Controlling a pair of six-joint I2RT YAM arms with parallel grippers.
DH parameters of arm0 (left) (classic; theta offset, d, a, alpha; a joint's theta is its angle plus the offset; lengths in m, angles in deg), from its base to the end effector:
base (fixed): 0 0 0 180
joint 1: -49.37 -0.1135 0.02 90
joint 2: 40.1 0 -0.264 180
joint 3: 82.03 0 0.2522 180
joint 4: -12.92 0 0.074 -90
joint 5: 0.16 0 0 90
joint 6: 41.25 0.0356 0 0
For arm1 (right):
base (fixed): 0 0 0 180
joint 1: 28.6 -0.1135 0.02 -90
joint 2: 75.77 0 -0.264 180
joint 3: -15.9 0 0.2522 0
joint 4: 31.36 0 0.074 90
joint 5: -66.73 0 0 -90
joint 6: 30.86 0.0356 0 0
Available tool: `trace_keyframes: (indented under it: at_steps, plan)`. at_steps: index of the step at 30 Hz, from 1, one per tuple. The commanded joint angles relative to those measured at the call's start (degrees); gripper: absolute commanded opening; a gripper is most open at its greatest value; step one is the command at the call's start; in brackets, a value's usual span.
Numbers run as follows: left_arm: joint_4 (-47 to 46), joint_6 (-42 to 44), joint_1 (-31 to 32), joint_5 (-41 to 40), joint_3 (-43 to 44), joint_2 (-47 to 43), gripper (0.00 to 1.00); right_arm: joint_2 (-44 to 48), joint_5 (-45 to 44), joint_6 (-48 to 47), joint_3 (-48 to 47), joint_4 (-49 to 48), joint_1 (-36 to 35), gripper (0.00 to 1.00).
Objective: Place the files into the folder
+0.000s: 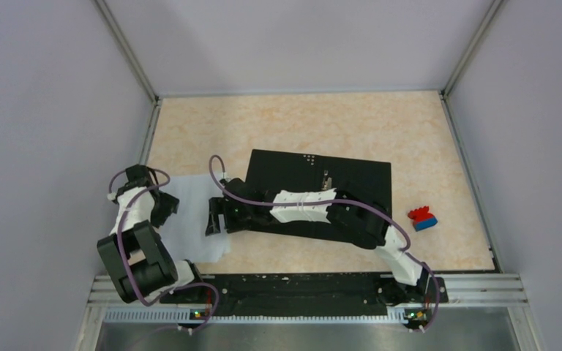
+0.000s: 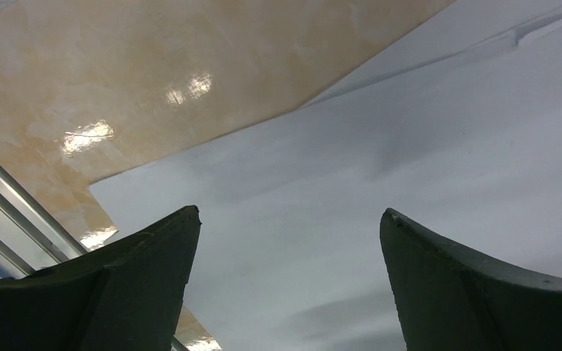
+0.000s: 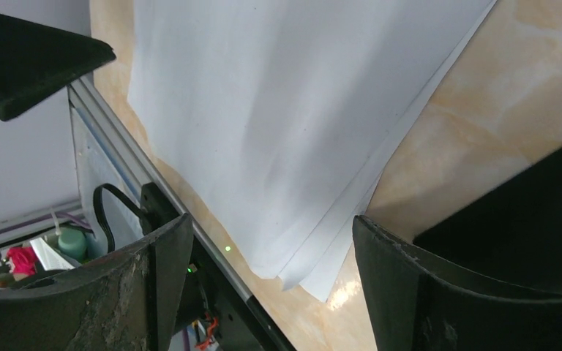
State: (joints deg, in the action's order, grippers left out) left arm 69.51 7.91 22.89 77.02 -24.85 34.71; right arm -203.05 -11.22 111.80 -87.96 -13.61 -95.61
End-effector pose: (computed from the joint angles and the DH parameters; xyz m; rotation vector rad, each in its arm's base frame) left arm 0.1941 0.1055 0.1873 -1.6048 2.3305 0.2664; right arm 0.1858 0.4570 0.1517 -0.4553 2.6037 1.1762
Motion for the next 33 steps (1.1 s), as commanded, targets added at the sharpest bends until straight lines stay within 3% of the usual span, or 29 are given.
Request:
trace_keyframes:
  at_steps: [1, 13, 17, 23, 27, 33]
  plan:
    - [-1.5, -0.8, -0.3, 1.3, -0.6, 0.9, 0.98, -4.6, -1.7, 0.2, -3.1, 0.1, -0.5, 0.80]
    - [-3.1, -0.3, -0.3, 4.7, -2.0, 3.9, 0.97, -8.0, 5.7, 1.3, -6.6, -10.5, 3.2, 0.80]
    - [-3.7, 0.0, -0.3, 6.5, -2.2, 4.6, 0.96, -7.6, 5.6, 1.4, -7.1, -10.6, 4.2, 0.79]
    - [-2.2, 0.4, -0.2, 9.0, 0.9, 4.2, 0.95, -5.3, -2.1, -1.9, -8.3, -2.8, 6.2, 0.79]
    - [1.2, 0.5, -0.1, 3.1, 8.9, 1.4, 0.97, -6.8, -2.0, -2.8, -11.1, -1.4, 8.7, 0.80]
    - [-2.0, 0.2, -0.9, -8.3, 13.9, 3.2, 0.99, -11.2, -1.1, -6.1, -17.4, 1.0, 9.5, 0.80]
